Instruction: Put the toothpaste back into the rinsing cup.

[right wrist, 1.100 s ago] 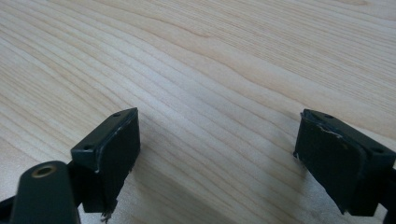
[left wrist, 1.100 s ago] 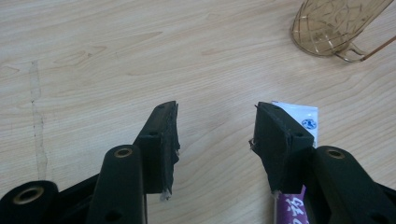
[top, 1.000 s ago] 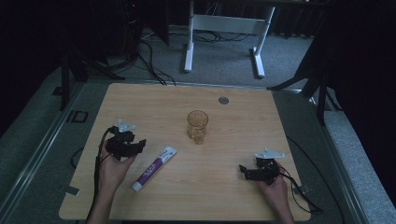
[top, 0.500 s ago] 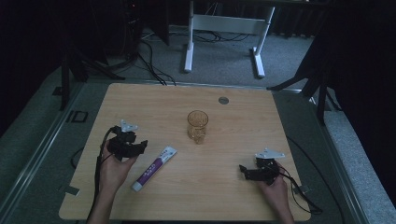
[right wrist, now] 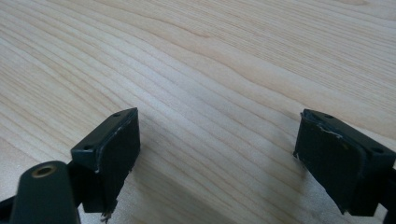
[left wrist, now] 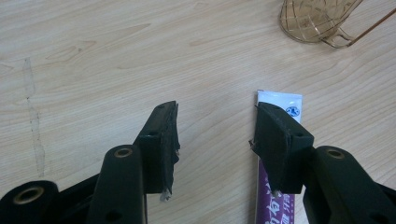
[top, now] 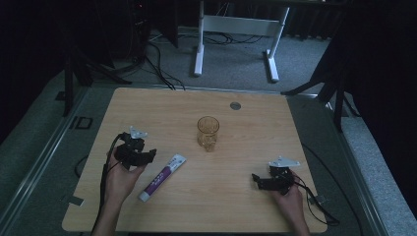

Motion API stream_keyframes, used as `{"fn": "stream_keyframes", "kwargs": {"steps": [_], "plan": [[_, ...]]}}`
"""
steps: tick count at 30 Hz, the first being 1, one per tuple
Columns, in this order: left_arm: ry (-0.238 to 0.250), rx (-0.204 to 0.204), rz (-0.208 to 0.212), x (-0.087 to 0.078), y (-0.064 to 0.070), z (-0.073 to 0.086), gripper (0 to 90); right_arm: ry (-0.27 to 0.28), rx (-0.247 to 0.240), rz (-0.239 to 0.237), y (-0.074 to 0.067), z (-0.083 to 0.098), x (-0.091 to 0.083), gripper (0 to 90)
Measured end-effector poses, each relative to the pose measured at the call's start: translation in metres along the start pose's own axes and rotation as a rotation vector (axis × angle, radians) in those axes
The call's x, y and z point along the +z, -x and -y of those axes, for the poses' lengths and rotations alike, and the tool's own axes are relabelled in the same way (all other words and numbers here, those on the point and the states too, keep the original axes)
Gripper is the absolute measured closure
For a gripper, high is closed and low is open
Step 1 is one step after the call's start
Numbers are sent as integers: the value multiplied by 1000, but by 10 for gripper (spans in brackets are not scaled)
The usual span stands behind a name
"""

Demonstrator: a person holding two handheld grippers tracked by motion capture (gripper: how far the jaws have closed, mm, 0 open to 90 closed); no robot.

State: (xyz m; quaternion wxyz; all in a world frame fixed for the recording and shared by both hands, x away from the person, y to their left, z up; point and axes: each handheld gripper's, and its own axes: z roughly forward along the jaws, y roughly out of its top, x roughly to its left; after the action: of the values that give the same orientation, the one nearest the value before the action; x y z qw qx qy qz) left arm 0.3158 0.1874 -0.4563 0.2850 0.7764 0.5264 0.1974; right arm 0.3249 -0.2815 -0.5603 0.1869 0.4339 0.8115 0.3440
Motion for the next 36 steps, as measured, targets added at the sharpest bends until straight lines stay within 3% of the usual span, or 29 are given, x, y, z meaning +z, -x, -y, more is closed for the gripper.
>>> {"fn": "stream_keyframes", "kwargs": {"steps": [36], "plan": [[-85, 71, -1, 7, 13, -4, 498, 0, 0, 0, 0, 0, 0, 139]]}}
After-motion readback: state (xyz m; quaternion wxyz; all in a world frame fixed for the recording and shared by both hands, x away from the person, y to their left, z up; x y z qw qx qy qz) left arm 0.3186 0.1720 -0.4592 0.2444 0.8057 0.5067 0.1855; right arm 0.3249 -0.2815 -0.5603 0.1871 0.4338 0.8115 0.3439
